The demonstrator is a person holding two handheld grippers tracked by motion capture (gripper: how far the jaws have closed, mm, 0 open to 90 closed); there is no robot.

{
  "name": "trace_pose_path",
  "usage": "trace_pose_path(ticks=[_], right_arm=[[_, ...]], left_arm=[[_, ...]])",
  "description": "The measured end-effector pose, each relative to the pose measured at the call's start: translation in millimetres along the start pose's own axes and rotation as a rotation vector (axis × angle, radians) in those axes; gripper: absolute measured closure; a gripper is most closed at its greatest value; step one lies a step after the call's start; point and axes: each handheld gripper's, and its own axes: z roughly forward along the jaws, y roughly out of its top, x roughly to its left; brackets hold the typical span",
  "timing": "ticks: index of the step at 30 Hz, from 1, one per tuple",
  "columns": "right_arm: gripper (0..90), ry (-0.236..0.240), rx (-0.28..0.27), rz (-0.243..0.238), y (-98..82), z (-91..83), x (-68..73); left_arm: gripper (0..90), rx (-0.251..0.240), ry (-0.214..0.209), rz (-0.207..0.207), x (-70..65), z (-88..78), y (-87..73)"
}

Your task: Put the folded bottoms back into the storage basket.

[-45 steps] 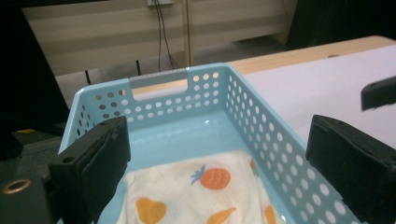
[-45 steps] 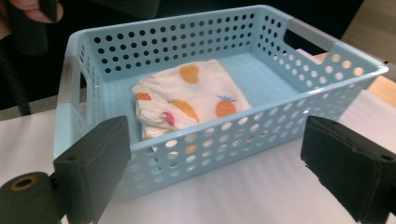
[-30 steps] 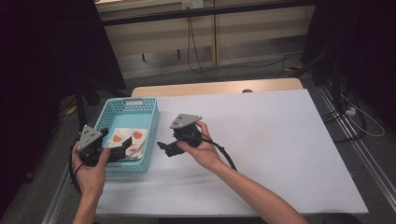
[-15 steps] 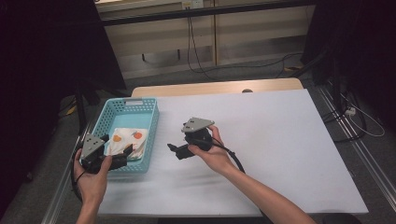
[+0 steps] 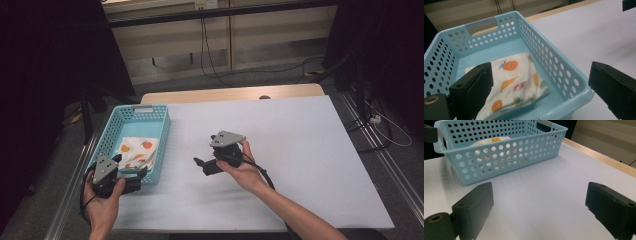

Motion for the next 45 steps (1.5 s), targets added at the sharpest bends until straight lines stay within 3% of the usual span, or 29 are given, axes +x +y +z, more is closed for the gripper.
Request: trace_pose_path(ticks=[3,5,8,18,20,33,37,45], right_arm=[[7.9,-0.013,0.001,-0.003,-4.3,-8.7,-3.0],[7.8,-0.019,0.003,-0.003,-6.4,-14.1,-4.3],[7.9,-0.028,-0.002,-0.004,-8.6,-21.4,-5.2],[7.1,-0.055,0.002,0.022,-21.0,-42.8,-10.0],[6.9,-0.065,0.004,0.022,-23.6,-46.5,-11.2],[6.2,-0.15,-0.004,0.063,-41.8,-82.1,-26.7],[6.2,-0.177,-0.007,0.077,-49.8,-94.0,-32.9],[6.2,-0.231,-0.015,0.101,-61.4,-116.7,-43.4]], left_arm=[[5.9,-0.025,0.007,-0.03,-1.6,-1.8,-4.5],[5.8,-0.029,-0.017,-0.057,-3.2,-1.2,-6.6],[4.3,-0.045,-0.008,-0.029,-9.1,0.8,-3.2],[3.9,-0.074,-0.065,-0.041,-27.0,13.4,3.7],[3.8,-0.064,-0.07,-0.015,-31.2,15.8,4.0],[3.6,-0.079,-0.121,0.029,-52.2,29.0,19.7],[3.6,-0.073,-0.151,0.025,-59.6,35.8,23.3],[3.2,-0.055,-0.17,0.03,-71.0,46.9,22.5]])
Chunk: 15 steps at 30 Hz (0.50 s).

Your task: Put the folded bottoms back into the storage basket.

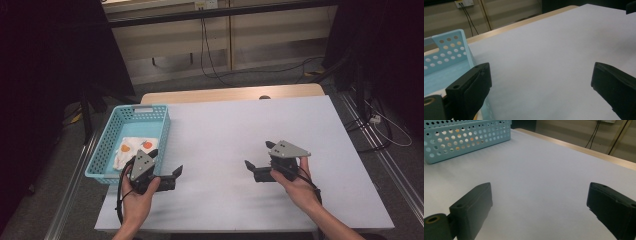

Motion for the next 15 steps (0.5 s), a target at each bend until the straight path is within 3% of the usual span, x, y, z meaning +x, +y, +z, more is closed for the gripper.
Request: trace_pose_path(ticks=[15], right_arm=[[5.8,-0.1,0.013,0.035,-17.6,-41.5,-18.6]], left_arm=[[3.4,-0.01,-0.019,-0.009,-8.8,8.5,-4.8]])
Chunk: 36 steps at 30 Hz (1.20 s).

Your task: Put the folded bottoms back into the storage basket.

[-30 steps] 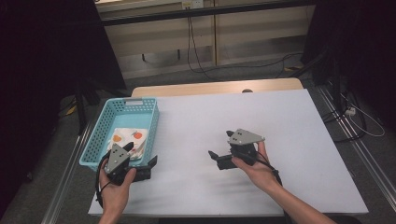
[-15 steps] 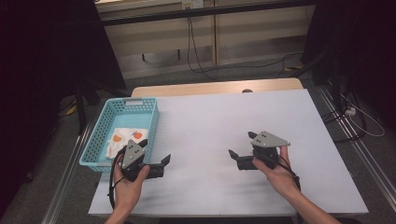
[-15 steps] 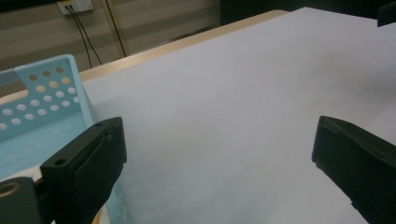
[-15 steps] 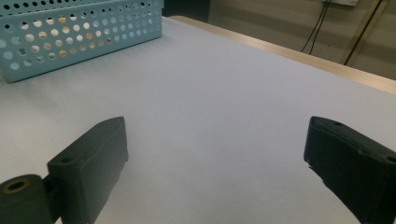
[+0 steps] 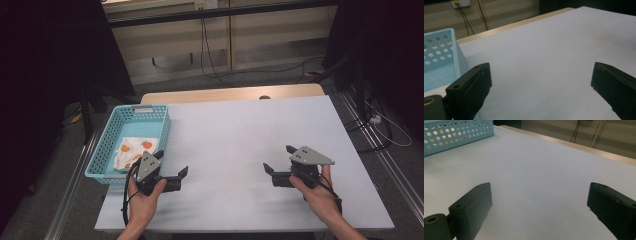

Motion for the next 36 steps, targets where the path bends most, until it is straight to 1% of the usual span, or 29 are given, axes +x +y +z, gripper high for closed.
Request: trace_pose_path(ticks=[6,8,10,13,15,17,20,21,22,25,26,28,29,31,32,34,36], right_arm=[[5.8,-0.043,0.009,0.029,-11.8,-13.7,-10.6],[5.8,-0.055,0.011,0.034,-14.9,-17.8,-12.8],[5.8,-0.067,0.011,0.043,-17.5,-21.7,-14.7],[5.8,-0.087,0.007,0.055,-22.6,-28.4,-18.1],[5.7,-0.092,0.011,0.056,-25.4,-31.7,-19.3],[5.3,-0.092,0.015,0.063,-28.1,-34.4,-19.4],[5.3,-0.103,0.01,0.048,-30.8,-37.1,-18.5],[5.3,-0.109,0.005,0.05,-31.8,-38.6,-18.1],[5.3,-0.11,0.004,0.053,-32.5,-39.4,-18.1],[5.5,-0.125,0.0,0.057,-35.9,-42.4,-18.1],[5.6,-0.124,-0.002,0.058,-36.7,-43.3,-18.2],[5.6,-0.129,-0.006,0.061,-37.6,-45.0,-17.8],[5.5,-0.131,-0.009,0.061,-38.0,-45.7,-17.4],[5.6,-0.126,-0.011,0.061,-39.3,-46.5,-17.1],[5.6,-0.126,-0.012,0.057,-40.2,-46.1,-17.2],[5.6,-0.119,-0.015,0.059,-41.3,-45.7,-17.4],[5.6,-0.116,-0.024,0.056,-41.2,-45.3,-17.6]], left_arm=[[3.5,0.004,-0.006,0.003,-2.1,-1.2,-4.0],[3.5,0.002,-0.006,-0.004,-2.1,-2.8,-5.2],[3.5,-0.003,-0.015,-0.015,-2.0,-5.6,-8.2],[3.7,0.006,-0.009,-0.018,-1.4,-9.0,-11.4],[3.7,0.0,0.0,-0.014,-0.7,-10.9,-11.8],[3.7,-0.01,0.005,-0.019,-1.4,-11.5,-12.2],[3.8,-0.009,0.02,-0.014,-3.8,-13.5,-14.8],[3.8,-0.008,0.022,-0.014,-4.0,-14.0,-15.2],[3.8,-0.01,0.013,-0.014,-4.0,-14.6,-15.9],[3.8,-0.007,0.017,-0.012,-4.5,-17.2,-18.1],[3.8,-0.006,0.02,-0.008,-4.2,-17.7,-18.6],[3.8,-0.015,0.023,-0.016,-3.4,-18.2,-19.7],[3.8,-0.017,0.023,-0.012,-2.1,-18.2,-20.4],[3.9,-0.018,0.019,-0.028,-0.9,-18.3,-22.7],[4.4,-0.022,0.008,-0.023,-0.6,-18.4,-23.7],[4.7,-0.016,0.011,-0.015,-2.8,-19.0,-23.9],[4.6,-0.018,0.0,-0.012,-4.0,-19.3,-24.0]])
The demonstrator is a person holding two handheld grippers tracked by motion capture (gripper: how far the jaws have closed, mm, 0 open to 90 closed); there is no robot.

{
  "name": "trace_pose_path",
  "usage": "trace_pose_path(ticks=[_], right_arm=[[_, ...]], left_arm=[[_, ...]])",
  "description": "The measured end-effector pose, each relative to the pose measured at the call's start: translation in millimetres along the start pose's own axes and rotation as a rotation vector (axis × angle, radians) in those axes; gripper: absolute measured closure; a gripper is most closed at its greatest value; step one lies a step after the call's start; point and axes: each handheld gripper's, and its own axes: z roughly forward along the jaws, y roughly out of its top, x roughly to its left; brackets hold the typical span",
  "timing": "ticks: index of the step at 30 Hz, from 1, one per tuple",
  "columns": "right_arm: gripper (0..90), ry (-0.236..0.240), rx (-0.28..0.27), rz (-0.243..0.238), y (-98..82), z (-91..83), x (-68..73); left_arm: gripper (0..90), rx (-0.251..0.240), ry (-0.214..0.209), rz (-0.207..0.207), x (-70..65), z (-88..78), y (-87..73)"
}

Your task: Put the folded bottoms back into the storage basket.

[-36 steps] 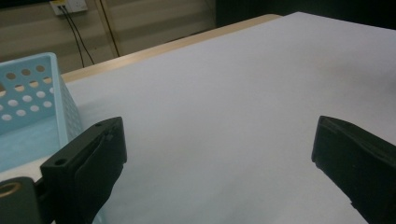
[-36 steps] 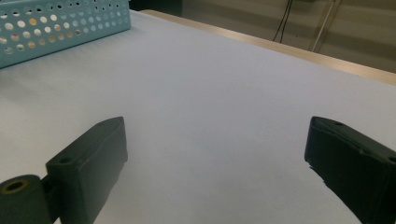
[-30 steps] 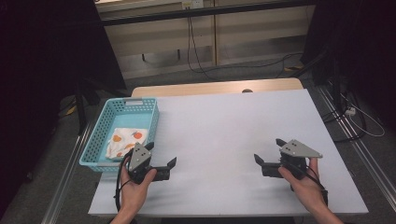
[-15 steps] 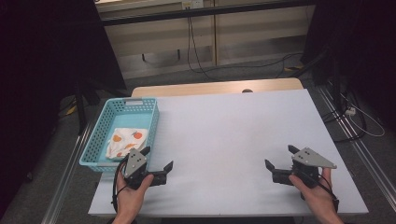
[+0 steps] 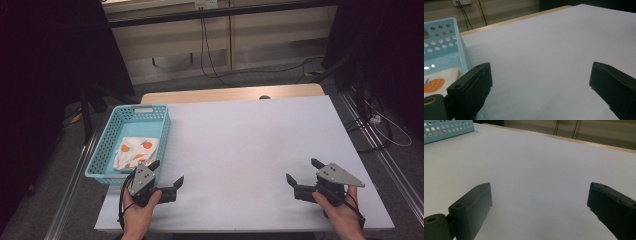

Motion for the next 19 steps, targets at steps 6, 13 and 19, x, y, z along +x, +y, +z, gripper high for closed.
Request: trace_pose_path(ticks=[6,13,19], right_arm=[[5.1,0.02,0.0,0.002,-1.5,2.0,2.5],[5.1,0.034,-0.007,-0.007,-0.4,6.6,4.7],[5.4,0.033,-0.019,-0.004,1.3,8.9,2.7]], left_arm=[[4.6,-0.014,0.012,-0.013,-1.8,-0.7,-1.3],[4.6,-0.01,0.011,-0.008,-1.6,0.1,-1.7],[4.6,-0.008,0.004,-0.017,-3.2,-0.2,-0.7]])
